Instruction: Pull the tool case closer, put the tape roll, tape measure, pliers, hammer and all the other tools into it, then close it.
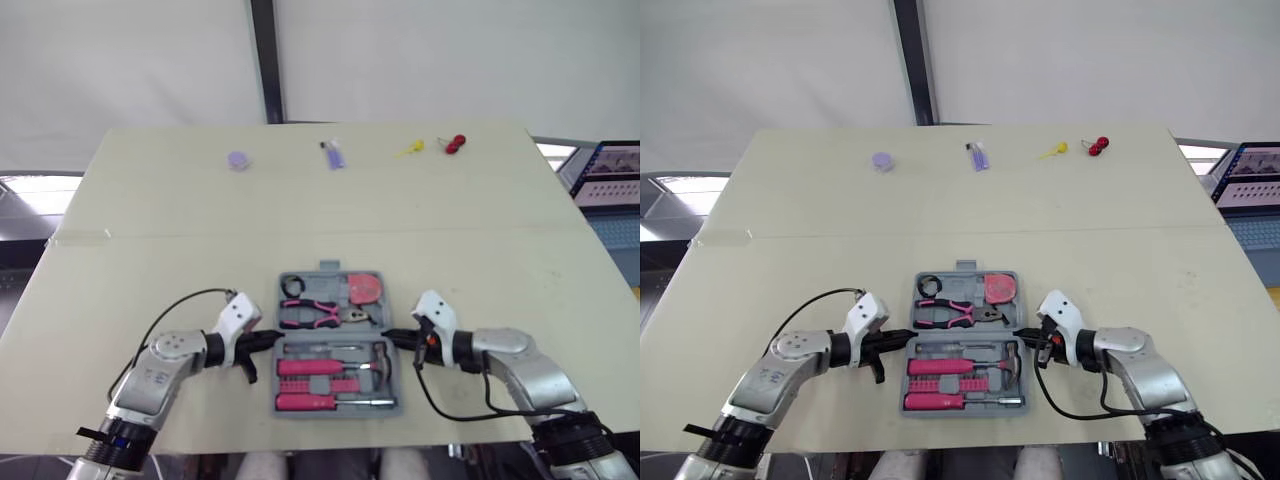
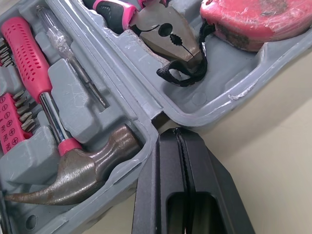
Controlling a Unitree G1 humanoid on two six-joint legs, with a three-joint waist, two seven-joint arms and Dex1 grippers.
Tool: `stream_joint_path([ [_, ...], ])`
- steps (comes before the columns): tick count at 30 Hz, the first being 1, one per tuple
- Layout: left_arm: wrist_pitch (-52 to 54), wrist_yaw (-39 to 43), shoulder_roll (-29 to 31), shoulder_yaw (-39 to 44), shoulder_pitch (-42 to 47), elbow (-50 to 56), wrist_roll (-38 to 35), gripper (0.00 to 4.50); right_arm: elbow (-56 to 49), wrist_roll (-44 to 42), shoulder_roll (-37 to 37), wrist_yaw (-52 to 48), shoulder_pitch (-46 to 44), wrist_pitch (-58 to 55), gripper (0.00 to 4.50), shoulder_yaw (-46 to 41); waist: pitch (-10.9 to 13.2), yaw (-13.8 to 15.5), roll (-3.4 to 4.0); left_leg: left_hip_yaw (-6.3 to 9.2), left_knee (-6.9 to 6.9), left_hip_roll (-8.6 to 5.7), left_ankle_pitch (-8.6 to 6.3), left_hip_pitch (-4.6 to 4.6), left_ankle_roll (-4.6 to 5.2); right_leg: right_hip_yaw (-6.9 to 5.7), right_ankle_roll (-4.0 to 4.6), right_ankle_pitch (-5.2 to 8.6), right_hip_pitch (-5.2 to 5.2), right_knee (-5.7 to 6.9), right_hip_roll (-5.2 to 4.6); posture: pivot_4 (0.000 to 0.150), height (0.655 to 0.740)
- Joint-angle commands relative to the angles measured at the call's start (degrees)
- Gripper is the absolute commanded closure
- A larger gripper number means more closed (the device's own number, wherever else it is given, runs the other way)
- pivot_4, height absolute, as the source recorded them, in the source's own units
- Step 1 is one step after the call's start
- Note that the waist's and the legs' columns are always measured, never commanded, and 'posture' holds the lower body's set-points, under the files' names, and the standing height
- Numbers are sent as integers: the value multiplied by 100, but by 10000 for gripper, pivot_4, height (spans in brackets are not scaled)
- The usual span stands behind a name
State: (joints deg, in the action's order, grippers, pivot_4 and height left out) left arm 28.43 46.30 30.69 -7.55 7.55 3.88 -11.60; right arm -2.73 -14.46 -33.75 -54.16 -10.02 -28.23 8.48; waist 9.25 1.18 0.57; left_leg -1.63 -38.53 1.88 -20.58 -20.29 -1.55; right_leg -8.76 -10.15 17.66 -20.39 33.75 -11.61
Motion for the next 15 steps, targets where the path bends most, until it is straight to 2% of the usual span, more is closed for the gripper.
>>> stream_joint_path([
  [1,56,196,17,-185,-75,272,-93,45000,-384,-217,66,-188,34,-70,44639,120,0,0,0,0,0,0,0,0,0,0,0,0,0,0,0,1500,7400],
  [15,349,266,265,-140,-587,766,-196,45000,-781,-358,-71,-258,380,-417,44639,45,0,3,0,0,6,0,0,1,0,1,0,0,-2,-1,0,1500,7400],
])
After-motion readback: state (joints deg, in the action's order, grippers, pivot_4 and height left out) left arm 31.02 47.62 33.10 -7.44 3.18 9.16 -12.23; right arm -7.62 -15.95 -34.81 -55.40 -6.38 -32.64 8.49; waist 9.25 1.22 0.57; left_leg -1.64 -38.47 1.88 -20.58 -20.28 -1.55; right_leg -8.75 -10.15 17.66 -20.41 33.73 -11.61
